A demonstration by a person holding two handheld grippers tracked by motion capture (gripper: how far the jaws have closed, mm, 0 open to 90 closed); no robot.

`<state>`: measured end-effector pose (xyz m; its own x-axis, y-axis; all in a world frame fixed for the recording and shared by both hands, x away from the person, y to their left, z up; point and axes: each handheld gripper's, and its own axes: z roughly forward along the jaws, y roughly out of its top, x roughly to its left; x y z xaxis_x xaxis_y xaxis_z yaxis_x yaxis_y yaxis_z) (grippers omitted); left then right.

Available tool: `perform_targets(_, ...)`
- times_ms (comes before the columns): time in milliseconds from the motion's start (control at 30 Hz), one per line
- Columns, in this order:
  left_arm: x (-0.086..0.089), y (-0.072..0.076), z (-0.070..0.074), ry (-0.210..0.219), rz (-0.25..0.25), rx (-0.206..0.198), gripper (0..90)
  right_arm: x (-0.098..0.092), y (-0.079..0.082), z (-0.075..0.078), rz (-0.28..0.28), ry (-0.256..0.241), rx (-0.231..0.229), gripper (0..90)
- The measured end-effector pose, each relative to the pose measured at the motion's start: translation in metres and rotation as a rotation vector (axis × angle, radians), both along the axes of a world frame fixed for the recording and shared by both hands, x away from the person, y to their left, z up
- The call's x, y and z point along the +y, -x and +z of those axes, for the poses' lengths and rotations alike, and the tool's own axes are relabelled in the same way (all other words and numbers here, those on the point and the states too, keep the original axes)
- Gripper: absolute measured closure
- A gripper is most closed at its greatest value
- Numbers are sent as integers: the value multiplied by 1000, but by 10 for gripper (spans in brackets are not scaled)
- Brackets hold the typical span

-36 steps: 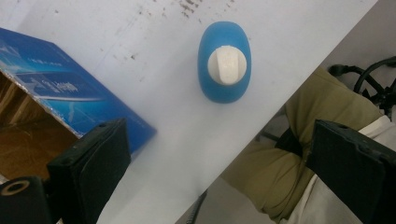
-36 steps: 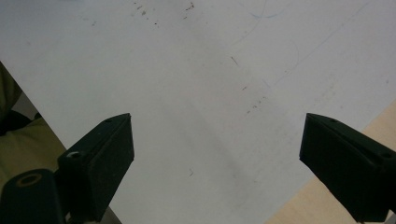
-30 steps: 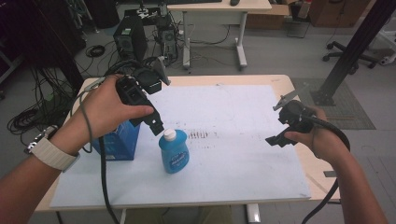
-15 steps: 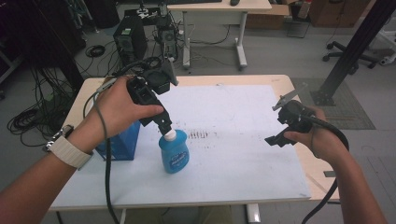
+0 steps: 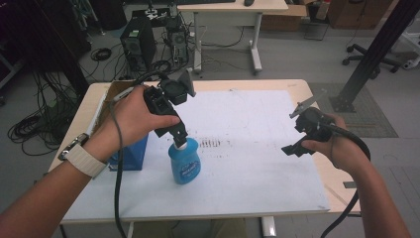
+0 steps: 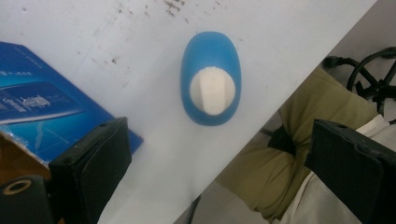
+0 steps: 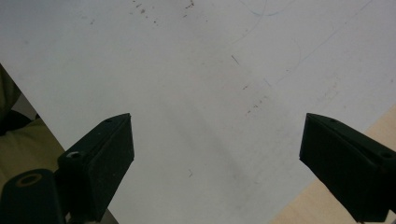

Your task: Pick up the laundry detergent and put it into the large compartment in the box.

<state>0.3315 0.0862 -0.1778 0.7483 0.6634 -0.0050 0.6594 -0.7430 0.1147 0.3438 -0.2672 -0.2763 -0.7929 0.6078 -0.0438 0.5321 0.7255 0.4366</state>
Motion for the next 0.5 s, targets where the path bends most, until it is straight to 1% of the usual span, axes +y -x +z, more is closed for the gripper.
perform_targets(200, -2, -3, -7, -3, -14, 12, 69, -1, 0, -1, -2, 0, 2, 101)
perform_targets(333, -2, -5, -10, -2, -10, 9, 69, -1, 0, -1, -1, -1, 0, 101)
perform_targets(433, -2, -6, -13, 1, -12, 14, 69, -1, 0, -1, -1, 1, 1, 101)
perform_targets(500, -3, -7, -15, 1, -19, 10, 68, -1, 0, -1, -1, -1, 1, 101)
